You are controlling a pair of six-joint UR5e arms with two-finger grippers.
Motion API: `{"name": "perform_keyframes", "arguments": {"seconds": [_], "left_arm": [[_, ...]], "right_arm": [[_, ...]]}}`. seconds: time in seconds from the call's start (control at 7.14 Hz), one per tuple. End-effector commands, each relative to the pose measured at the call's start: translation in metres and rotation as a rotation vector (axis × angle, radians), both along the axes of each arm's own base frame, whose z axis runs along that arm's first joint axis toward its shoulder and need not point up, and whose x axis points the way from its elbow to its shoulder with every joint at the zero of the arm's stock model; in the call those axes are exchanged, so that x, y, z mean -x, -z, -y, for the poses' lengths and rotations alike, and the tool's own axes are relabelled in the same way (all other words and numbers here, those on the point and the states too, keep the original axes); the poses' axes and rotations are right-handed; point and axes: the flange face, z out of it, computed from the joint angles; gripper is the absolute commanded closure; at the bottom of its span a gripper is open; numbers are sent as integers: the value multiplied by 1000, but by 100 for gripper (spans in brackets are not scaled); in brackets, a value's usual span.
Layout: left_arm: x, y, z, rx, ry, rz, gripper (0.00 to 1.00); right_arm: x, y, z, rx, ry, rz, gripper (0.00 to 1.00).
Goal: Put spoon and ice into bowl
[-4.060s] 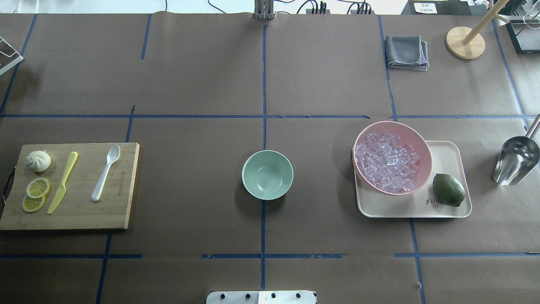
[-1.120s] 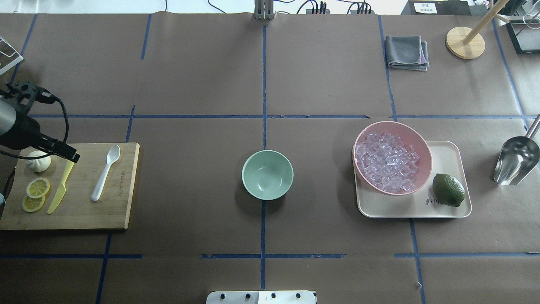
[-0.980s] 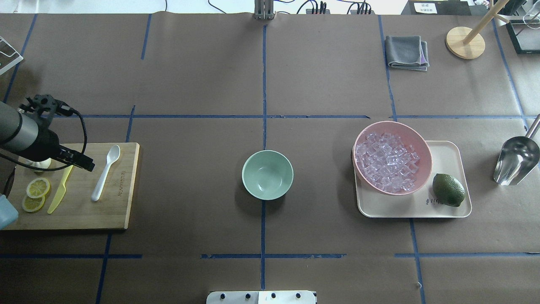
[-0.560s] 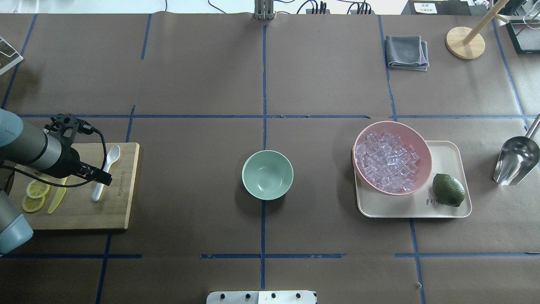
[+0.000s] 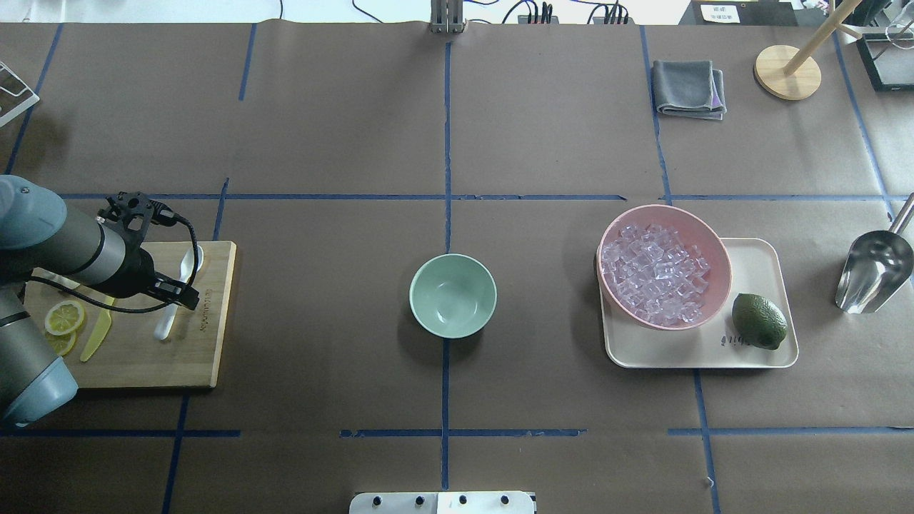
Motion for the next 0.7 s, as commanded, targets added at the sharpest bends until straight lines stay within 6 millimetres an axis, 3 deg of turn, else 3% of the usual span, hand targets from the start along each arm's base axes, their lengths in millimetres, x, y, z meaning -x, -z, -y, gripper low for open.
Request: {"name": "perform_keyframes", "arguments": {"seconds": [0.0,0.14,0.42,0.56], "left_arm": [[1,-3,0,3,1,5,39],[0,-3,-1,3,-1,5,51],[2,-4,-1,4,1,6,92],[2,-3,-1,3,1,5,99]], "right_arm": [[0,0,0,0,0,0,0],[0,-1,0,2,0,0,0],[0,-1,0,0,1,0,0],[0,-1,0,0,1,0,0]]}}
